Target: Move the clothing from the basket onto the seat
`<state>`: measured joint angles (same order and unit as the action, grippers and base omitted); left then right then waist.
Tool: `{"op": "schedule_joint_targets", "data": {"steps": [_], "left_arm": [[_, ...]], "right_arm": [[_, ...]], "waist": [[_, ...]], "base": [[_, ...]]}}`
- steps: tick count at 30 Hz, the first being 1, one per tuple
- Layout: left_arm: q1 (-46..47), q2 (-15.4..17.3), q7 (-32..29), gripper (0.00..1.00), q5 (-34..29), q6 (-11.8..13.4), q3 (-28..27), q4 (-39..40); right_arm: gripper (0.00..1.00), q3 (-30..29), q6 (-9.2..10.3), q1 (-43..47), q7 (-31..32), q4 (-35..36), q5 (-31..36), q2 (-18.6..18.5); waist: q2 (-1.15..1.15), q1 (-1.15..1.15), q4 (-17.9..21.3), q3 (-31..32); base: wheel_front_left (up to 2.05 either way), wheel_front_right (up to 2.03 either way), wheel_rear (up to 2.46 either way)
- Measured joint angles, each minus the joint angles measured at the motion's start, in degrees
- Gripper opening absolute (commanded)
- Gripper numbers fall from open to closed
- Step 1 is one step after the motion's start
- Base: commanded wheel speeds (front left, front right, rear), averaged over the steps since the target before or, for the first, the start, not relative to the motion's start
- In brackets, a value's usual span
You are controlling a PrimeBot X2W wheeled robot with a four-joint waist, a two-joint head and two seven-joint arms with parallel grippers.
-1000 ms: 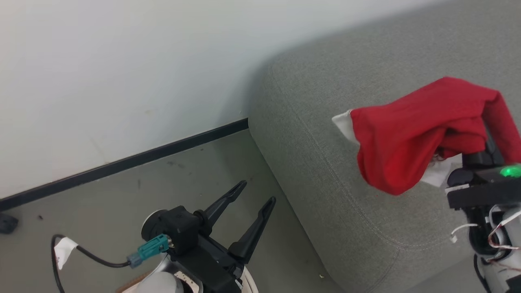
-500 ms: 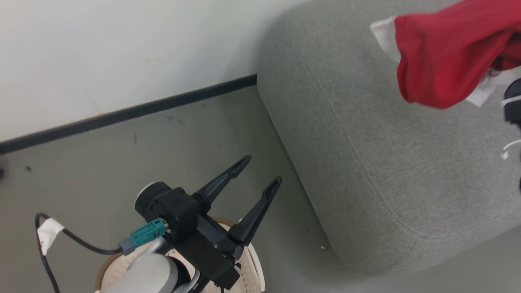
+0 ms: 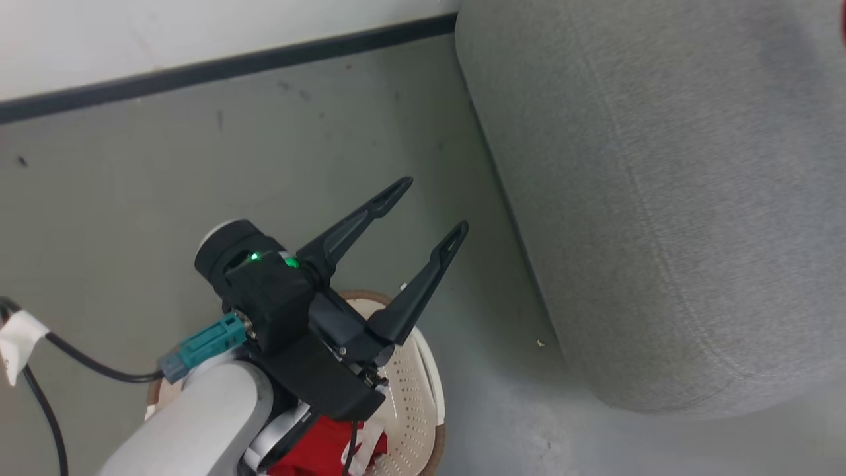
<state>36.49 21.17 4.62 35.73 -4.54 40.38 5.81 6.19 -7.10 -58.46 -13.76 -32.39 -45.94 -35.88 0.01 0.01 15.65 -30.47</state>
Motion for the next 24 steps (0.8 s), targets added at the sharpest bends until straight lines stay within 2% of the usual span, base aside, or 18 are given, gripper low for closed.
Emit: {"op": "schedule_joint_targets", "data": {"steps": [4, 9, 12, 22, 23, 24], "left_arm": [[1.38, 0.03, -0.01, 1.0, -0.24, -0.02, -0.35, 0.48], [2.05, 0.31, 0.01, 1.0, -0.6, -0.08, -0.41, 0.62], [2.21, 0.43, 0.36, 1.0, -0.71, -0.58, -0.44, 0.23], [3.08, 0.4, 1.63, 1.0, -0.7, -1.51, 0.76, -1.54], [3.08, 0.4, 1.64, 1.0, -0.69, -1.52, 0.85, -1.65], [3.08, 0.41, 1.68, 1.0, -0.69, -1.53, 0.89, -1.81]], "right_arm": [[0.0, -0.19, 0.14, -1.82, -0.45, -2.08, 1.78, -0.71], [0.0, -0.18, 2.29, -2.65, -0.46, -6.0, 3.61, -0.76], [0.0, 0.69, 2.91, -2.7, -0.51, -8.5, 4.34, -0.22], [0.0, 5.87, 2.53, -1.76, -0.37, -18.08, 7.5, 2.27], [0.12, 6.2, 2.48, -1.62, -0.21, -19.07, 7.7, 2.55], [0.27, 6.37, 2.48, -1.54, 0.12, -20.03, 7.7, 2.77]], "waist": [[0.0, 0.0, -1.24, -3.03], [0.0, 0.0, -2.86, -6.28], [0.0, 0.0, -3.83, -7.79], [-0.01, -0.02, -5.48, -8.39], [-0.01, -0.02, -5.48, -8.2], [-0.01, -0.02, -5.46, -8.01]], "base": [[0.0, 0.0, 0.0], [0.0, 0.0, 0.0], [0.0, 0.0, 0.0], [0.0, 0.0, 0.0], [0.0, 0.0, 0.0], [0.0, 0.0, 0.0]]}}
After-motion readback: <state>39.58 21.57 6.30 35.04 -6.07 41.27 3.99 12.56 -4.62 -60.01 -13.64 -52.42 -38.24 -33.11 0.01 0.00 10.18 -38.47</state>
